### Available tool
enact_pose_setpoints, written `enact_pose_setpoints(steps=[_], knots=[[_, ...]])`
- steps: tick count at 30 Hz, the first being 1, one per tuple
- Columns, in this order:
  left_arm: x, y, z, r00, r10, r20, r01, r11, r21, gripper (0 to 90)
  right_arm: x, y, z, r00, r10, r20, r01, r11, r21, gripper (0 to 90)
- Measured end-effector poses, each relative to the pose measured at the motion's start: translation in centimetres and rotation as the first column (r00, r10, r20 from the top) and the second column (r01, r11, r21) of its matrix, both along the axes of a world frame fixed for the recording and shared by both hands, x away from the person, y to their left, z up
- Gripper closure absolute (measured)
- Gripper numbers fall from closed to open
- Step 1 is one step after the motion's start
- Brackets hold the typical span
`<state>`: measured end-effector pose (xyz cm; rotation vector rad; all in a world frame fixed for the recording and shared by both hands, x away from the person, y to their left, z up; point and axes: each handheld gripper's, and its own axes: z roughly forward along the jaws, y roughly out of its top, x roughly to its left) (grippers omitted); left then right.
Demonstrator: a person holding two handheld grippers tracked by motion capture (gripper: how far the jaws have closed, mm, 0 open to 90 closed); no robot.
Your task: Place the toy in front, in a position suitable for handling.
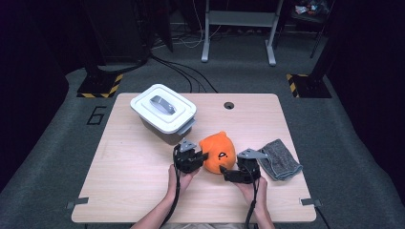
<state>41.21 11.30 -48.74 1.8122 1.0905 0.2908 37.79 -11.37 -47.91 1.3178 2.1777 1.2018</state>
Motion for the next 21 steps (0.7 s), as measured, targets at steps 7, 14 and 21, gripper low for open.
enact_pose_setpoints(steps=[7, 14, 21], knots=[[0.1, -0.1, 0.0, 0.9998, -0.022, 0.001, 0.022, 0.9998, 0.004, 74.3, 0.7, 0.4, -0.9, 0.9997, -0.024, 0.009, 0.024, 0.999, -0.043, 47.8], [0.9, 0.6, 1.4, 0.9963, -0.074, 0.043, 0.071, 0.9946, 0.076, 52.5, 1.4, -0.1, -1.1, 1.0000, 0.005, 0.004, -0.005, 0.998, -0.065, 54.2], [3.3, 1.3, 3.0, 0.9931, -0.102, 0.058, 0.091, 0.9827, 0.161, 34.2, 1.6, -0.2, -0.9, 0.9998, 0.021, 0.003, -0.021, 0.996, -0.086, 55.5]])
